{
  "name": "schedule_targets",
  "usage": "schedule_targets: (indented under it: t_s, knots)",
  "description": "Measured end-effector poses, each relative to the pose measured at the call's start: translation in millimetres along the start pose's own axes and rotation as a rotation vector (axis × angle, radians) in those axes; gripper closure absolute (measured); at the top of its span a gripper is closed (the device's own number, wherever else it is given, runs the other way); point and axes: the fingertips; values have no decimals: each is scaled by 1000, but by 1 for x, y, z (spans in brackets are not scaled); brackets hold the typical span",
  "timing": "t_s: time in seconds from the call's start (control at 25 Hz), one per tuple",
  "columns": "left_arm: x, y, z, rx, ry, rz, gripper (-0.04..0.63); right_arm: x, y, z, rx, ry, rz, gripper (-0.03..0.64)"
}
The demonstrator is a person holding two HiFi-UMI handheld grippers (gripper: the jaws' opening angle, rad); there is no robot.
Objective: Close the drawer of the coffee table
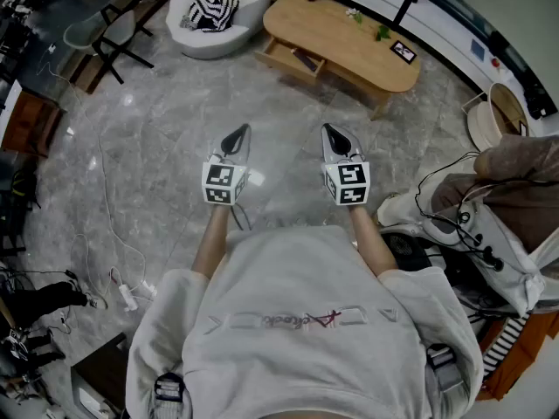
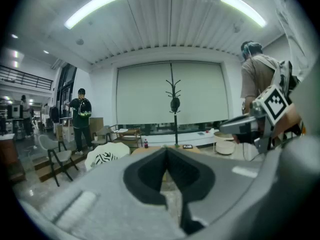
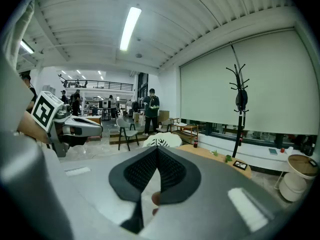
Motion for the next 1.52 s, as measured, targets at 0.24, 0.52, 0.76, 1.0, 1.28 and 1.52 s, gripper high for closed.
schedule_targets:
  t_s: [0.24, 0.52, 0.76, 1.0, 1.28, 1.52]
  knots:
    - [8, 4, -11, -2, -7, -27, 592, -3, -4, -8, 5, 2, 1, 614]
    - [8, 9, -31, 6, -2, -15, 592, -9, -14, -22, 30, 5, -6, 612]
    - [12, 14, -47, 16, -4, -13, 592, -15, -20, -34, 47, -3, 5, 612]
    - [3, 18, -57, 21, -4, 10, 592, -20, -21, -39, 64, -13, 8, 612]
    - [-1, 38, -58, 14, -6, 7, 592, -22, -2, -48, 91, -38, 8, 612]
    - [-5, 70, -35, 14, -22, 9, 592, -14, 34, -61, 87, -51, 10, 612]
Point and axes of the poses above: the fingertips, and each gripper's own axes: y forward along the fingers, z to its left, x out of its top, and after that the axes turned 12 degrees about x, right-handed
